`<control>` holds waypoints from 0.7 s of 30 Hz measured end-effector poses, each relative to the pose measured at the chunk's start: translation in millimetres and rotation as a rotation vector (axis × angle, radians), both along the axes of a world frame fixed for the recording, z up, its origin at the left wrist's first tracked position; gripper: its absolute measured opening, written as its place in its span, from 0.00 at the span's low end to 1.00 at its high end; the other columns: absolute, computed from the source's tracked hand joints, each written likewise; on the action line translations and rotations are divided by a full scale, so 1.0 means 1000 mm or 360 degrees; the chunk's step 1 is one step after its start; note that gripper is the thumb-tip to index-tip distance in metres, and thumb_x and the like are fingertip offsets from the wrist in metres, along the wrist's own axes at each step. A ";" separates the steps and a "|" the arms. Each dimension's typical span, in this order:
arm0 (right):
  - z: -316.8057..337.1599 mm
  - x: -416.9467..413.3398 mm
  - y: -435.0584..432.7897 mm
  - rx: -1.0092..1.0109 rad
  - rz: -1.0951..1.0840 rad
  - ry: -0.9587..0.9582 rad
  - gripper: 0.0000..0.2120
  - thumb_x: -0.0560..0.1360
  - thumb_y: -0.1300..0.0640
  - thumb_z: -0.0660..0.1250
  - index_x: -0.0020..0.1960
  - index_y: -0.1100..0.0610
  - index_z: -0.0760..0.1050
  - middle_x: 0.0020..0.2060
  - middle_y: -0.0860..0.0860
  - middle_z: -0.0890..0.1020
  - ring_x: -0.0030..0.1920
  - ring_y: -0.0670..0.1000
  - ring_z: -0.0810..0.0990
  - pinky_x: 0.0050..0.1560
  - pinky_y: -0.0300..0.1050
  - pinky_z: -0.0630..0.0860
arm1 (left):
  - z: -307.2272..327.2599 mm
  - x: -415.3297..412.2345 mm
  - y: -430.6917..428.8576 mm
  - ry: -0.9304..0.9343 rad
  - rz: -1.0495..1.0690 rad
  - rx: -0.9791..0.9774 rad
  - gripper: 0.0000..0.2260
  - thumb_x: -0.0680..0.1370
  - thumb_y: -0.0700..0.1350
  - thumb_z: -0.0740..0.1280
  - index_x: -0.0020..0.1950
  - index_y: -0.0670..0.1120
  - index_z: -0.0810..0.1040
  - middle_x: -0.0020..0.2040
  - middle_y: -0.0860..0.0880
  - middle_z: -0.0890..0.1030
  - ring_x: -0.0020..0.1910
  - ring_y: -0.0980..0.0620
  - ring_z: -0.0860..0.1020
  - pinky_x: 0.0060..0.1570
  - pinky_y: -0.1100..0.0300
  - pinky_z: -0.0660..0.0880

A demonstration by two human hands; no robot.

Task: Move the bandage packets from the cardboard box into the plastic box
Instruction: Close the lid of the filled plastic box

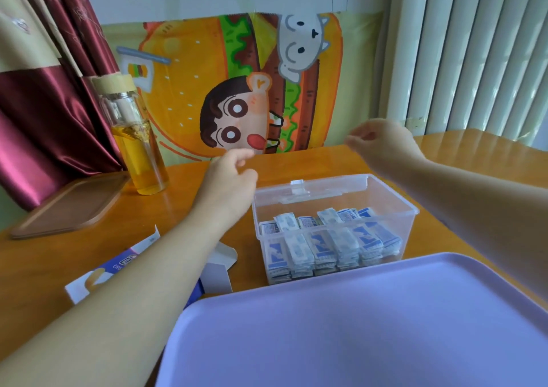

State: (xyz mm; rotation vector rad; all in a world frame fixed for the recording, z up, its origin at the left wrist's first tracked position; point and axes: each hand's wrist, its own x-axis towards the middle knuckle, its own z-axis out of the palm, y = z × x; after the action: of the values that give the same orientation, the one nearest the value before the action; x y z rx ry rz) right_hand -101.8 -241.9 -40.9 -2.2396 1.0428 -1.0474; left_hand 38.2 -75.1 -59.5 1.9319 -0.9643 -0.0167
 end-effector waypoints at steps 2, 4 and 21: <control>-0.010 -0.007 -0.021 0.0252 -0.0162 0.0082 0.18 0.78 0.51 0.61 0.50 0.68 0.77 0.41 0.63 0.79 0.41 0.62 0.77 0.41 0.50 0.73 | -0.005 0.003 -0.007 0.0573 0.0112 -0.0099 0.21 0.80 0.42 0.58 0.73 0.50 0.64 0.73 0.48 0.65 0.71 0.49 0.64 0.65 0.53 0.63; -0.019 -0.009 -0.030 0.0722 -0.0186 0.0136 0.22 0.79 0.44 0.57 0.54 0.64 0.74 0.42 0.60 0.76 0.41 0.58 0.75 0.42 0.48 0.71 | -0.010 0.008 -0.016 0.1003 0.0208 -0.0127 0.22 0.81 0.46 0.59 0.75 0.47 0.60 0.75 0.46 0.62 0.73 0.44 0.62 0.69 0.46 0.60; -0.043 0.011 -0.058 0.1266 0.0128 0.0093 0.27 0.71 0.46 0.72 0.62 0.60 0.70 0.48 0.52 0.79 0.48 0.49 0.81 0.57 0.50 0.77 | -0.027 0.033 -0.054 0.1342 0.0094 0.0019 0.06 0.78 0.38 0.62 0.53 0.43 0.77 0.45 0.43 0.81 0.41 0.47 0.80 0.44 0.53 0.76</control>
State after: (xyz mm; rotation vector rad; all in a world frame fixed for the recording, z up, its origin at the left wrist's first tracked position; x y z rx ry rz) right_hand -90.6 -300.1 -83.6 -1.6395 1.1240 -0.4098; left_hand 71.1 -129.5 -86.5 1.7034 -0.3345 -0.7403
